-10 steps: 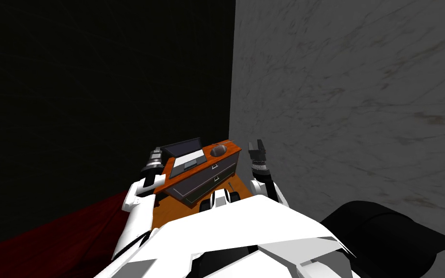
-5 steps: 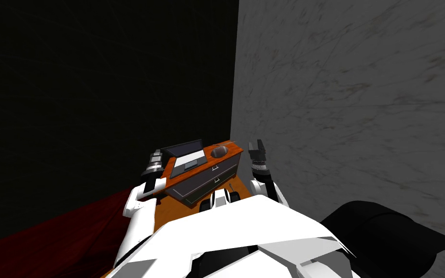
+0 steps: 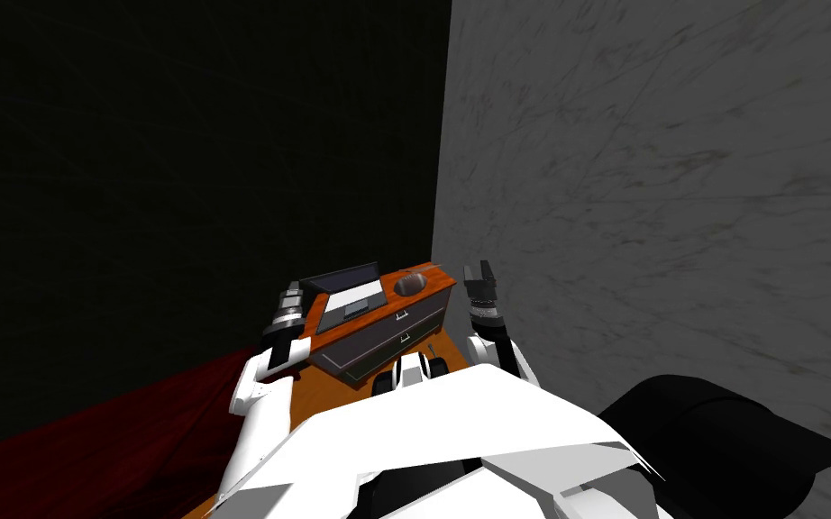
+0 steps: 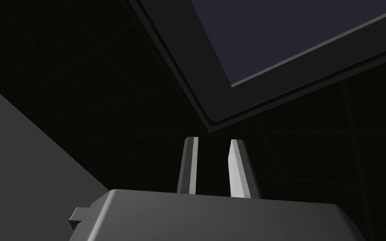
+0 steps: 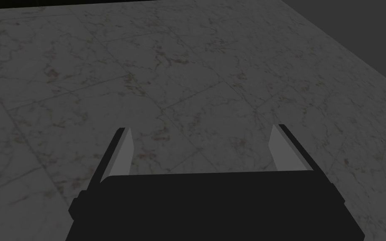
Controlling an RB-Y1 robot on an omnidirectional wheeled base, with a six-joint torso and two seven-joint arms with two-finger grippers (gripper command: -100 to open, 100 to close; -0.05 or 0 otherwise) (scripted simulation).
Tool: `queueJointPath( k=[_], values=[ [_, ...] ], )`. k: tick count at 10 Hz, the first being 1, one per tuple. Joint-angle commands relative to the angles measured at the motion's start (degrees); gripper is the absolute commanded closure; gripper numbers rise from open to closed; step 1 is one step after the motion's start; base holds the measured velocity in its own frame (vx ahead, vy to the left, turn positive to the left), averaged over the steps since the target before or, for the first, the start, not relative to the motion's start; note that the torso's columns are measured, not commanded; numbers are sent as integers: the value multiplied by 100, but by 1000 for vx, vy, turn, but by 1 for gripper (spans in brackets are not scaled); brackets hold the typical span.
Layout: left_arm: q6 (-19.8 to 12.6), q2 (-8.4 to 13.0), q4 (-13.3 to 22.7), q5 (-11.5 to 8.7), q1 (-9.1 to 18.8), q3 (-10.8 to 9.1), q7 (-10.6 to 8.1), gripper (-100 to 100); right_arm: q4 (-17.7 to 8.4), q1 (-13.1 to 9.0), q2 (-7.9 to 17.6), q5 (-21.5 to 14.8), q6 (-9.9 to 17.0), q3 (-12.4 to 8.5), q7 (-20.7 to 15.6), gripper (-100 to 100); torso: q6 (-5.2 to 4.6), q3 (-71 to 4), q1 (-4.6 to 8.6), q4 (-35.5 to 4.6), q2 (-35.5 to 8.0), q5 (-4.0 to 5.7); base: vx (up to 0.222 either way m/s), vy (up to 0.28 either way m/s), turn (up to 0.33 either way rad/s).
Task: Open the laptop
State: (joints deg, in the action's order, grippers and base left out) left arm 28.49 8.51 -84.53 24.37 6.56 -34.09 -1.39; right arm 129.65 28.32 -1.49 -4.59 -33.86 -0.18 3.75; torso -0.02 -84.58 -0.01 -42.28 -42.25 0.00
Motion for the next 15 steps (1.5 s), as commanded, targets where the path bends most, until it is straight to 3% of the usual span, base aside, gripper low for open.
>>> queueJointPath(
  k=[1,4,5,6,8,9,10,15],
  values=[
    [64,-22,53,36,12,-39,91,-100,0,0,0,0,0,0,0,0,1,-5,6,3,7,2,12,-8,-4],
    [-293,168,-27,65,206,-7,20,-100,0,0,0,0,0,0,0,0,2,0,-6,1,-1,-2,25,14,-29],
    [-198,148,21,56,183,-22,40,-100,0,0,0,0,0,0,0,0,2,0,-3,1,-1,-1,14,9,-6],
    [-34,34,34,47,71,-32,83,100,0,0,0,0,0,0,0,0,3,3,3,0,-7,0,-16,-5,47],
    [-31,46,50,45,96,-41,88,100,0,0,0,0,0,0,0,0,3,11,9,4,-16,-5,-15,-11,26],
    [276,-73,56,14,3,-90,140,100,0,0,0,0,0,0,0,0,1,4,2,2,-6,-3,21,13,20],
    [276,-73,56,14,3,-90,140,100,0,0,0,0,0,0,0,0,2,-3,-4,4,5,-4,27,11,10],
    [1074,-421,59,-74,-261,-229,277,100,0,0,0,0,0,0,0,0,-5,-7,-6,9,11,-7,44,15,15]
  ],
)
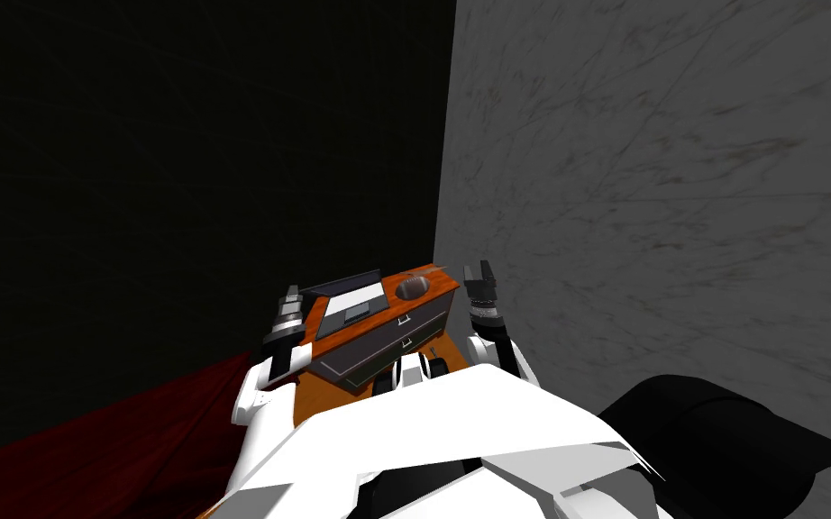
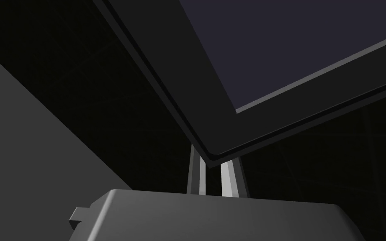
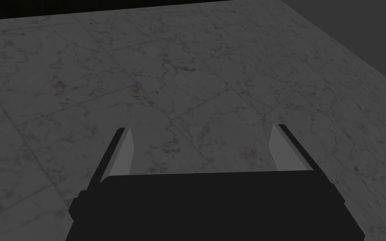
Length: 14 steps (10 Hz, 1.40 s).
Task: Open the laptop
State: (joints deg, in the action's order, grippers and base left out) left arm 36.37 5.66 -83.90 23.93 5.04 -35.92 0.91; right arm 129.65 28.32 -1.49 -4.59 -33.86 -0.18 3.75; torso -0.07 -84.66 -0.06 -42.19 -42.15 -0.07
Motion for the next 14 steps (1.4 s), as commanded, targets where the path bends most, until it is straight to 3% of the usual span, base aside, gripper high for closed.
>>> queueJointPath(
  k=[1,8,14],
  values=[
    [331,-136,-4,-31,-109,-46,47,100,0,0,0,0,0,0,0,0,-1,-1,0,4,5,-3,12,-1,15],
    [1399,-601,-1,-149,-460,-232,230,100,0,-1,0,0,0,0,0,0,3,11,12,-12,-18,10,5,-6,18],
    [1454,-601,-1,-149,-460,-232,230,100,0,-1,0,0,0,0,0,0,7,10,4,-10,-15,6,2,-3,8]
  ],
)
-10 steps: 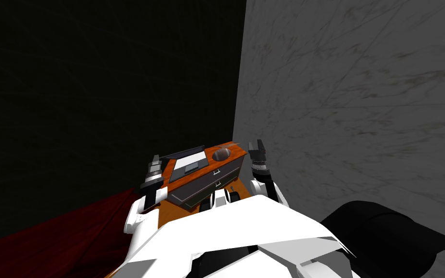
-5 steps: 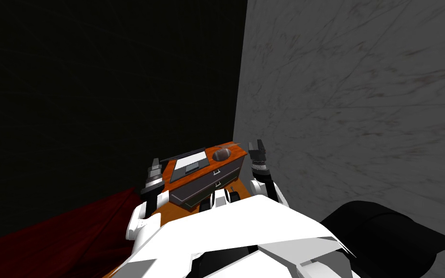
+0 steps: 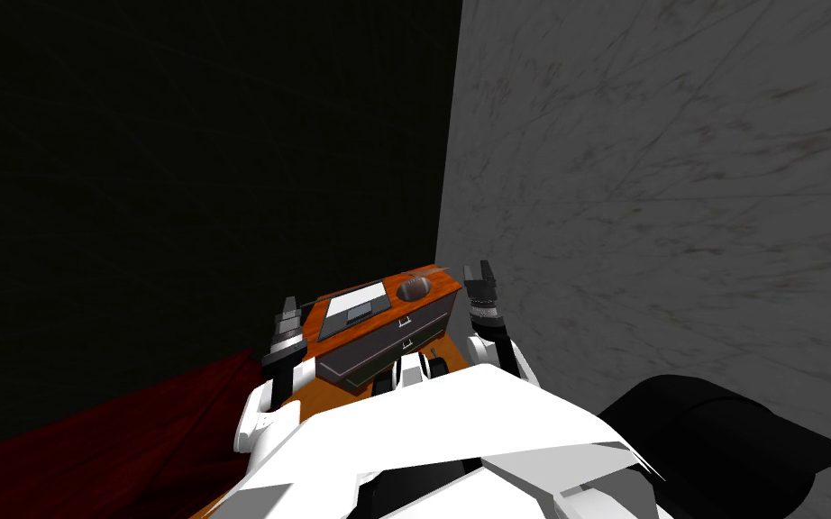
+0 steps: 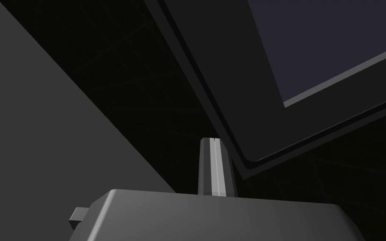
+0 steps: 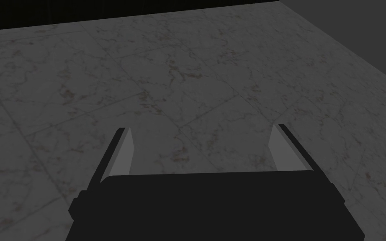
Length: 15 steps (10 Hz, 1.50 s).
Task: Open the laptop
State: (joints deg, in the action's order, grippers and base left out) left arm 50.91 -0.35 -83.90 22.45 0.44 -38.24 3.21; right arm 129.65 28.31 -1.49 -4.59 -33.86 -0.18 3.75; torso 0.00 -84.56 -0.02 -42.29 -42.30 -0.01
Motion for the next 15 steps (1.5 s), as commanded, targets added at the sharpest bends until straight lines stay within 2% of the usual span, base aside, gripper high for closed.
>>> queueJointPath(
  k=[1,3,6,15],
  values=[
    [0,0,0,0,0,0,0,100,0,0,0,0,0,0,0,0,0,0,2,0,1,1,-4,4,-13],
    [0,0,0,0,0,0,0,100,0,0,0,0,0,0,0,0,0,-1,6,-4,-1,5,-2,2,-7],
    [337,-140,10,-23,-93,-84,46,100,0,0,0,0,0,0,0,0,0,0,4,0,1,2,1,-2,5],
    [337,-140,10,-23,-93,-84,46,100,0,0,0,0,0,0,0,0,0,1,-1,0,-1,0,0,0,-1]
  ],
)
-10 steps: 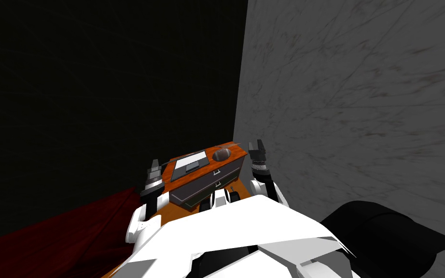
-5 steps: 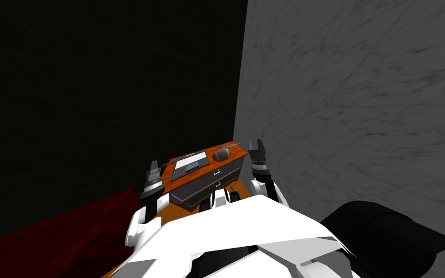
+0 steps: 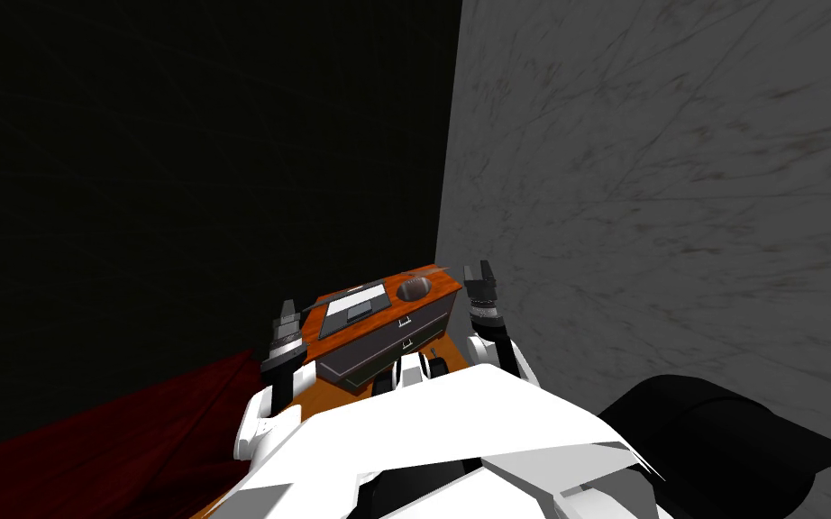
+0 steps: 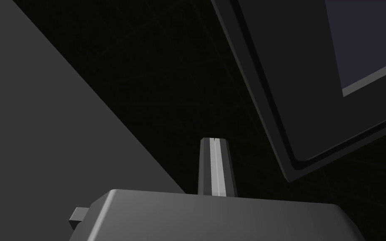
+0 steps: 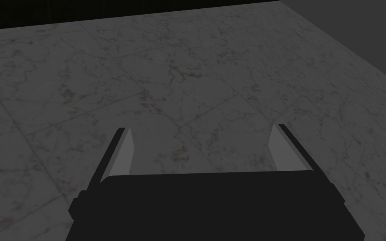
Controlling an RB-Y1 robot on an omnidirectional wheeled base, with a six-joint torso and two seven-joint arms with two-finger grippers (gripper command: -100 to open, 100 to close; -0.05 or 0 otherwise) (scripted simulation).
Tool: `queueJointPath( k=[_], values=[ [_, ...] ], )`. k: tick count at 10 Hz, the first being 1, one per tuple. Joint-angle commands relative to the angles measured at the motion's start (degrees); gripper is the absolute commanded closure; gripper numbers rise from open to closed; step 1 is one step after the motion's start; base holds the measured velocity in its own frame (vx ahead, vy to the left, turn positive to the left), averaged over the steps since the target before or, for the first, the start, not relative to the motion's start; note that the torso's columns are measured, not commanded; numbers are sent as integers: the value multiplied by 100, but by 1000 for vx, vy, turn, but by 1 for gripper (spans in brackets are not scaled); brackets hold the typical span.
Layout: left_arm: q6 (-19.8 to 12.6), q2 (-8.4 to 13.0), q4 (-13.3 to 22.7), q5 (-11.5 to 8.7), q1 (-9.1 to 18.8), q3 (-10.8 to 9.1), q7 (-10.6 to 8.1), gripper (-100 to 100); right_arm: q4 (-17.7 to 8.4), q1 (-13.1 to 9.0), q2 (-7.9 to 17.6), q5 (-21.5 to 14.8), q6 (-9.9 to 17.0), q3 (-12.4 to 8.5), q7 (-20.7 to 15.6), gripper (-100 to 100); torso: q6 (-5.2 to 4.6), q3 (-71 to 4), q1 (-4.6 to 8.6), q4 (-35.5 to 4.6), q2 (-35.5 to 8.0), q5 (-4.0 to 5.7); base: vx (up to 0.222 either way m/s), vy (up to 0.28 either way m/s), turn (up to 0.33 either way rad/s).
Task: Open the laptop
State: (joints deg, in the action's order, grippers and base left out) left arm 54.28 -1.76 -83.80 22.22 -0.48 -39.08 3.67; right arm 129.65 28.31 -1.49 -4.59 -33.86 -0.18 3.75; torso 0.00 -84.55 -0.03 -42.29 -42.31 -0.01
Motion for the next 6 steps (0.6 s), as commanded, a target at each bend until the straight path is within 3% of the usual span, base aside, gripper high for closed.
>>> queueJointPath(
  k=[1,6],
  values=[
    [135,-54,21,-6,-18,-31,31,100,0,0,0,0,0,0,0,0,1,-1,3,1,2,1,3,-5,13],
    [157,-63,24,-8,-21,-36,37,100,0,0,0,0,0,0,0,0,0,-1,2,1,1,1,0,0,0]
  ],
)
